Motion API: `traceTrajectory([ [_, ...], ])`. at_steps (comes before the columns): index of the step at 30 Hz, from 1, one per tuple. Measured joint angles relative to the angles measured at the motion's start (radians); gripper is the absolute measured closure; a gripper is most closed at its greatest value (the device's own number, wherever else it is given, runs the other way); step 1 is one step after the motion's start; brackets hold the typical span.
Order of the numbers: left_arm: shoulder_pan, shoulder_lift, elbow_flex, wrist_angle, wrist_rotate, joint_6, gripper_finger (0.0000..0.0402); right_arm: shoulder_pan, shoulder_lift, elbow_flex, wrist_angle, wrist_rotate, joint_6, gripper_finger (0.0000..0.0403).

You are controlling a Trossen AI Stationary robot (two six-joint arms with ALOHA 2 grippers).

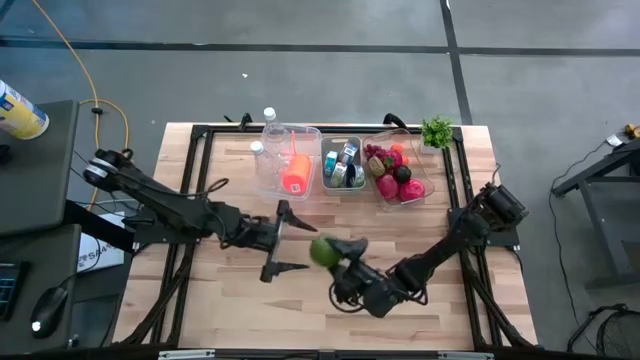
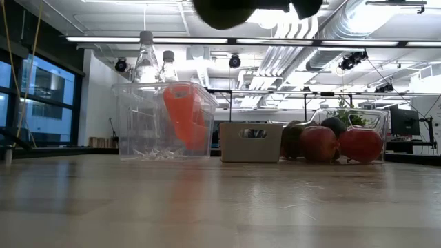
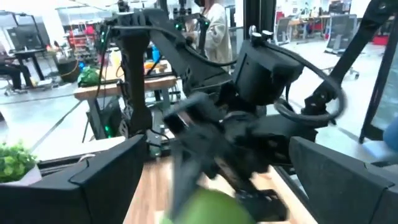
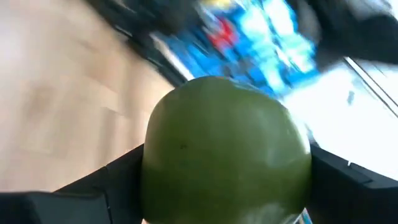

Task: Pick & Place Food Item
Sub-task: Put the green apple into the right transparent bin

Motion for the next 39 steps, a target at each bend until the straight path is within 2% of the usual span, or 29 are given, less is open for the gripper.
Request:
traceTrajectory([
  [5, -0.018, -0.036, 0.000, -0.056, 0.003, -0.016, 0.0018, 0.029, 0.000, 0.000, 0.000, 0.387, 0.077, 0.0092],
  [6, -0.021, -0.036, 0.000, -0.068, 0.003, -0.026, 0.0018, 0.035, 0.000, 0.000, -0.002, 0.450, 0.081, 0.0091],
  [7, -0.024, -0.035, -0.001, -0.084, 0.003, -0.033, 0.0018, 0.037, -0.001, 0.000, -0.011, 0.468, 0.097, 0.0088],
  [11, -0.028, -0.035, -0.001, -0.125, 0.003, -0.036, 0.0018, 0.036, -0.013, -0.015, -0.069, 0.464, 0.205, 0.0083],
  [17, -0.035, -0.035, -0.002, -0.133, 0.004, -0.039, 0.0018, -0.044, -0.091, -0.108, -0.126, 0.464, 0.297, 0.0093],
  [31, -0.040, -0.035, -0.002, -0.138, 0.005, -0.039, 0.0018, -0.295, -0.520, -0.461, -0.134, 0.456, 0.746, 0.0086],
  [35, -0.040, -0.035, -0.002, -0.139, 0.005, -0.090, 0.0018, -0.380, -0.608, -0.527, -0.136, 0.331, 0.845, 0.0073],
  [37, -0.040, -0.035, -0.002, -0.140, 0.006, -0.145, 0.0018, -0.430, -0.639, -0.545, -0.132, 0.228, 0.888, 0.0075],
  [39, -0.040, -0.035, -0.002, -0.140, 0.006, -0.194, 0.0018, -0.487, -0.650, -0.560, -0.139, 0.183, 0.903, 0.0080],
])
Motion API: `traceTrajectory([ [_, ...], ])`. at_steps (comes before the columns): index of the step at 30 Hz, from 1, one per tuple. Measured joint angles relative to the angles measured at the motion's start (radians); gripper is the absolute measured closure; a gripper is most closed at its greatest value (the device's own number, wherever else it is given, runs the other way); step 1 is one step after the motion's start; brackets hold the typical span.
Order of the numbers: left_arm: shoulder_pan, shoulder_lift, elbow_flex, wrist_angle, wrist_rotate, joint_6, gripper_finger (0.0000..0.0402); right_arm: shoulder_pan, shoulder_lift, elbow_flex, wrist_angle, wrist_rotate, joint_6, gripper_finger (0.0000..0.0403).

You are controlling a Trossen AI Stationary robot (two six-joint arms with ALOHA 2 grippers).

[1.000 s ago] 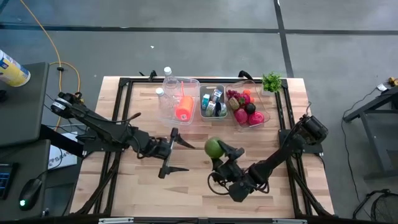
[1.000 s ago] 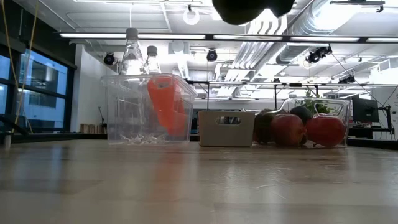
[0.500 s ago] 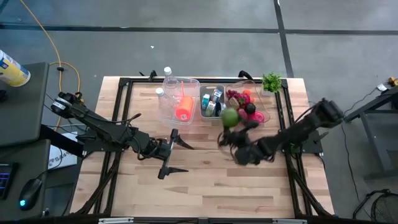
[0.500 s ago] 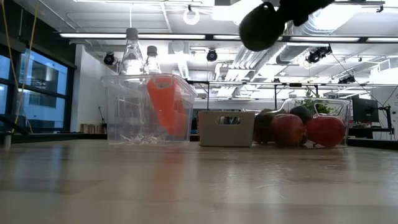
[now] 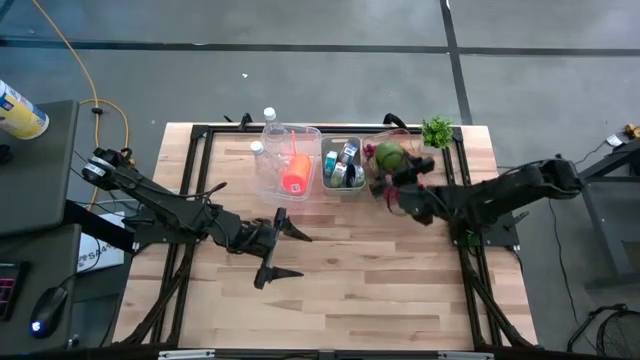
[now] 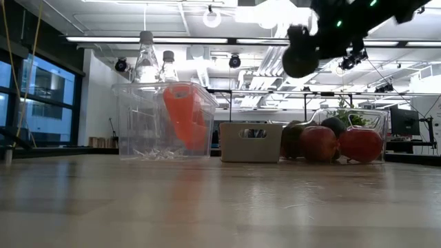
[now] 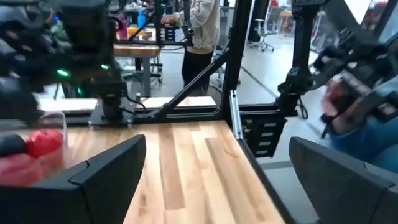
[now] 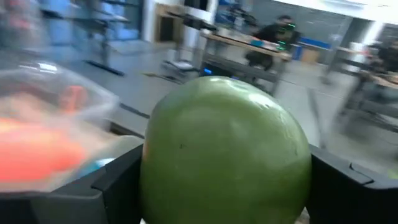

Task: Pick & Place Food Item
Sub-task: Put the green apple into the right transparent bin, then return to Home Position

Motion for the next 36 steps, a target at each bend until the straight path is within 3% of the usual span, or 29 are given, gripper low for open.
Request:
traceTrajectory([
  [4, -0.002, 0.000, 0.000, -0.007, 0.001, -0.051, 0.0018, -0.115, 0.000, -0.006, -0.057, -0.026, 0.008, 0.0086],
  [11, -0.024, 0.001, -0.001, -0.017, 0.001, -0.054, 0.0018, -0.283, 0.002, -0.006, -0.212, -0.414, 0.222, 0.0048],
  [17, -0.047, 0.001, -0.001, -0.023, 0.001, -0.055, 0.0018, -0.342, 0.002, -0.006, -0.279, -0.502, 0.228, 0.0021],
  [21, -0.055, 0.001, -0.001, -0.022, 0.001, -0.055, 0.0018, -0.342, 0.002, -0.006, -0.313, -0.508, 0.248, 0.0016],
  [27, -0.050, 0.001, -0.001, -0.039, 0.000, -0.055, 0.0018, -0.263, -0.023, -0.006, -0.238, -0.496, 0.116, 0.0022],
  [33, -0.008, 0.001, -0.001, -0.066, -0.003, -0.048, 0.0018, -0.121, -0.096, -0.005, -0.167, -0.308, -0.046, 0.0029],
  [36, 0.034, -0.035, -0.002, -0.145, -0.029, -0.003, 0.0018, -0.070, -0.141, -0.005, -0.169, -0.264, -0.098, 0.0029],
])
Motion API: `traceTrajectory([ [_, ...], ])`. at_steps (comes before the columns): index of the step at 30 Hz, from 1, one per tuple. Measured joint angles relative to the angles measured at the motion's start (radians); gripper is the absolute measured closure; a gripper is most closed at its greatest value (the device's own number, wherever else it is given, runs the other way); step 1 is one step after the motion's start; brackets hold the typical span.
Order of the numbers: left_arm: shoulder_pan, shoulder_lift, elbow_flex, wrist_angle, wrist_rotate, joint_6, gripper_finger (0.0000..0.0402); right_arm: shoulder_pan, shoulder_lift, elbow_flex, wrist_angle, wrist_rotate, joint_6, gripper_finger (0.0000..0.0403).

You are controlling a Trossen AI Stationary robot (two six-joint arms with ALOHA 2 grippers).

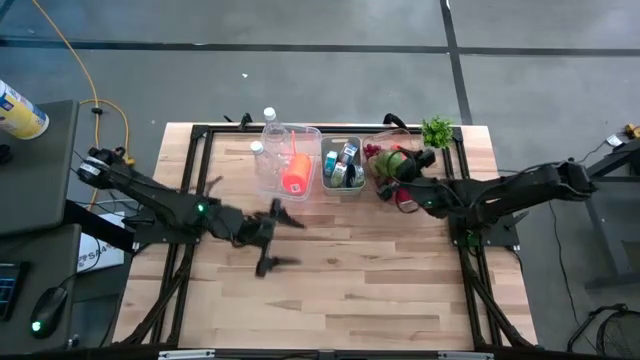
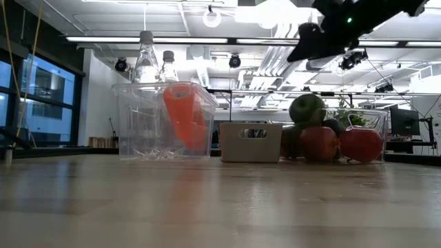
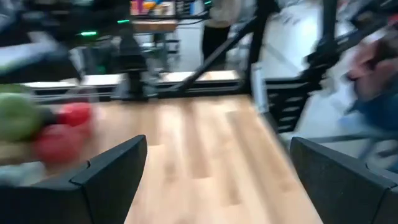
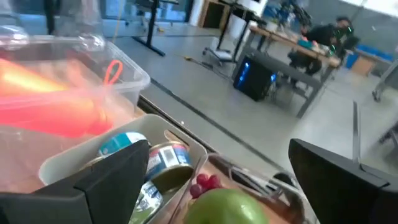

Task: Pick & Place Food Item
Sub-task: Return to Home Position

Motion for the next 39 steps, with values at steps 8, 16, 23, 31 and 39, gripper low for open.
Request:
traceTrajectory([
  [8, 0.164, -0.215, 0.000, -0.235, -0.048, 0.033, 0.0018, 0.048, -0.119, 0.000, 0.016, -0.034, -0.255, 0.0031],
  [16, 0.247, -0.294, 0.001, -0.226, -0.033, 0.135, 0.0018, 0.119, -0.257, 0.000, 0.022, -0.304, -0.257, 0.0031],
  [23, 0.256, -0.303, 0.001, -0.333, -0.023, 0.281, 0.0024, 0.134, -0.299, 0.000, 0.005, -0.556, -0.220, 0.0037],
  [31, 0.254, -0.417, 0.001, -0.414, 0.050, 0.270, 0.0083, 0.096, -0.294, 0.000, -0.041, -0.742, -0.228, 0.0135],
  [39, 0.358, -0.531, -0.008, -0.518, 0.053, 0.267, 0.0202, 0.096, -0.364, 0.000, -0.144, -0.739, -0.216, 0.0317],
])
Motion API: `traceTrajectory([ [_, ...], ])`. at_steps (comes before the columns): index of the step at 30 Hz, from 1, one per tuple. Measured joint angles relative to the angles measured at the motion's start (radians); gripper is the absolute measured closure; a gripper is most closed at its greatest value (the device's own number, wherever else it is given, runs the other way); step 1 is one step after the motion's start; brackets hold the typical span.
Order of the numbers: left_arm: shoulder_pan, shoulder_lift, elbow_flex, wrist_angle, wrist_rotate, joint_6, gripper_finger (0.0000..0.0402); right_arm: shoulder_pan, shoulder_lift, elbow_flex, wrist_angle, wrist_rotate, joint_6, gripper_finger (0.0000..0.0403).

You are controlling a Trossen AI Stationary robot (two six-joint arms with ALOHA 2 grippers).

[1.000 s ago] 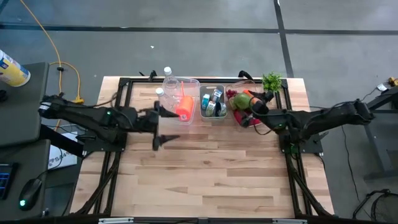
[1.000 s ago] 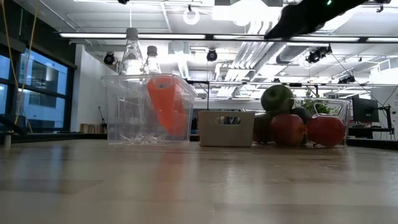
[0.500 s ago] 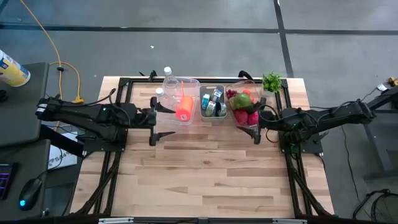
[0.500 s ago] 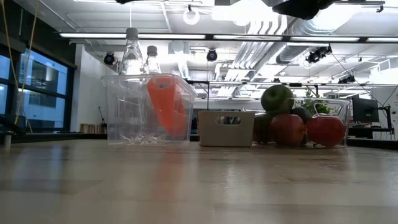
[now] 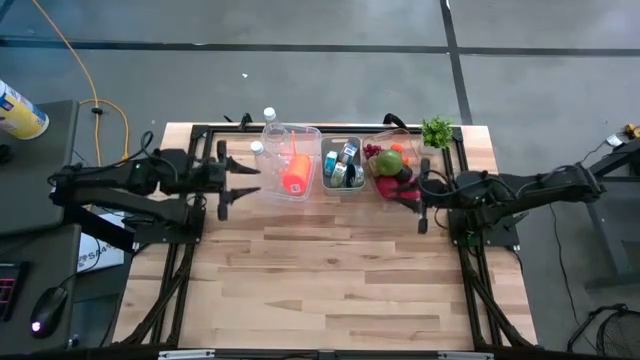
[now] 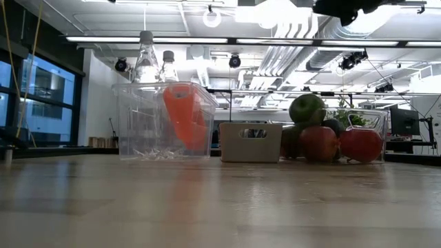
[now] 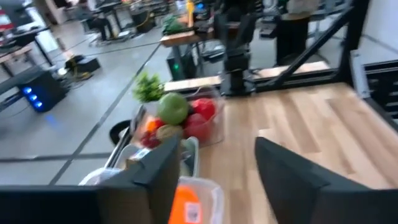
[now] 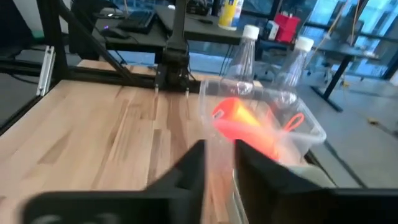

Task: Pick & Place Food Item
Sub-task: Return to Home Position

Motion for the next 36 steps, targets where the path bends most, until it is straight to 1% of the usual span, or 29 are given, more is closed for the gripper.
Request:
traceTrajectory([
  [2, 0.044, -0.003, -0.013, -0.001, 0.018, 0.008, 0.0238, 0.000, -0.027, 0.000, -0.040, 0.002, 0.028, 0.0366],
  [3, 0.067, -0.002, -0.018, -0.003, 0.027, 0.013, 0.0255, 0.000, -0.043, 0.000, -0.057, 0.002, 0.054, 0.0384],
  [4, 0.090, -0.002, -0.026, -0.004, 0.037, 0.019, 0.0273, 0.000, -0.056, 0.000, -0.073, 0.004, 0.084, 0.0392],
  [7, 0.151, -0.003, -0.048, -0.017, 0.097, 0.014, 0.0320, 0.000, -0.090, 0.000, -0.105, 0.029, 0.165, 0.0395],
  [9, 0.183, -0.011, -0.059, -0.042, 0.132, -0.001, 0.0346, 0.000, -0.106, 0.000, -0.137, 0.012, 0.174, 0.0396],
  [11, 0.204, -0.028, -0.076, -0.049, 0.143, -0.019, 0.0368, 0.001, -0.114, 0.000, -0.158, -0.025, 0.175, 0.0400],
  [14, 0.218, -0.072, -0.109, -0.049, 0.156, -0.028, 0.0394, 0.001, -0.118, 0.000, -0.174, -0.027, 0.174, 0.0400],
  [17, 0.215, -0.145, -0.143, -0.071, 0.197, -0.063, 0.0400, -0.005, -0.121, -0.005, -0.208, -0.021, 0.142, 0.0400],
  [21, 0.190, -0.267, -0.217, -0.062, 0.238, -0.106, 0.0401, -0.026, -0.157, -0.047, -0.160, -0.025, 0.114, 0.0401],
  [26, 0.171, -0.399, -0.349, -0.002, 0.236, -0.135, 0.0401, -0.045, -0.200, -0.159, -0.011, -0.109, 0.069, 0.0401],
  [29, 0.171, -0.459, -0.416, 0.014, 0.237, -0.151, 0.0401, -0.054, -0.223, -0.236, 0.084, -0.111, 0.065, 0.0402],
  [36, 0.170, -0.560, -0.523, 0.028, 0.243, -0.218, 0.0401, -0.096, -0.285, -0.434, 0.338, -0.135, 0.063, 0.0401],
])
